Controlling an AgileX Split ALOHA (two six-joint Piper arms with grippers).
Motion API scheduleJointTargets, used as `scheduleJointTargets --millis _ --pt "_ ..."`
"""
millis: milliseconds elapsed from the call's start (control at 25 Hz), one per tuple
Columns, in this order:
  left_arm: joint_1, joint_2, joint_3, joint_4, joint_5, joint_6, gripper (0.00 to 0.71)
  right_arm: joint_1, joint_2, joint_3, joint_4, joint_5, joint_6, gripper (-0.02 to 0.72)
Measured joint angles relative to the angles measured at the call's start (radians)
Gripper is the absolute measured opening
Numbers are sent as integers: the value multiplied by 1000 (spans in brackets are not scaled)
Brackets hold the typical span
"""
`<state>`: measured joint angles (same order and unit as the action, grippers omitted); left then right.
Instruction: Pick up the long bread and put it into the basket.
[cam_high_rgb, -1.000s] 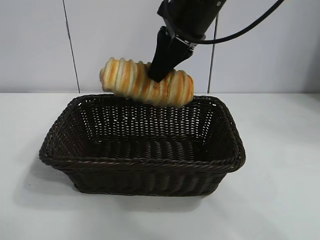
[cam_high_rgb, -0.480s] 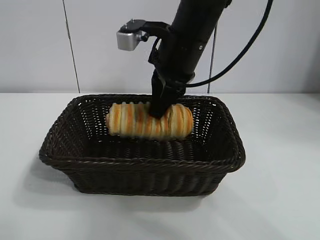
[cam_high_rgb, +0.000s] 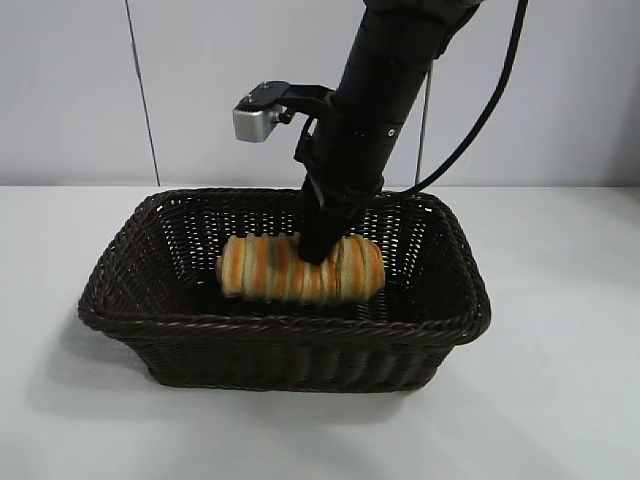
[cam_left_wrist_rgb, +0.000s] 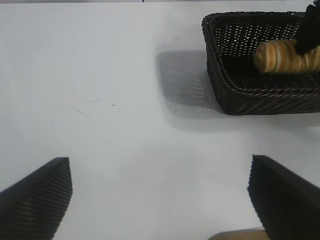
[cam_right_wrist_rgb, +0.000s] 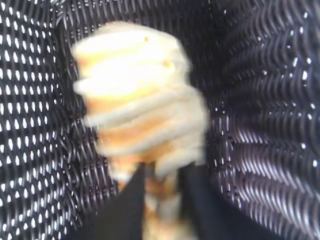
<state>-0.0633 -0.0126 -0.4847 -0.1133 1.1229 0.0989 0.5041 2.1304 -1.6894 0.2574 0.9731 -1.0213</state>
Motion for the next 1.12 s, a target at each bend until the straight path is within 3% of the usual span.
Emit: scheduleJointTargets --millis 160,320,480,640,800,960,1120 --pt "0 0 0 0 0 0 689 0 0 -15 -1 10 68 533" --pt "0 0 0 0 0 0 689 0 0 -101 -26 89 278 661" --pt "0 0 0 0 0 0 689 0 0 -237 -75 215 489 687" --pt "0 0 0 0 0 0 689 0 -2 -338 -101 246 663 692" --pt "0 0 0 0 0 0 689 0 -11 -368 -101 260 757 693" --pt "0 0 0 0 0 0 689 0 -10 -368 -101 262 796 694" --pt "0 0 0 0 0 1 689 -4 -10 -368 -137 263 905 694"
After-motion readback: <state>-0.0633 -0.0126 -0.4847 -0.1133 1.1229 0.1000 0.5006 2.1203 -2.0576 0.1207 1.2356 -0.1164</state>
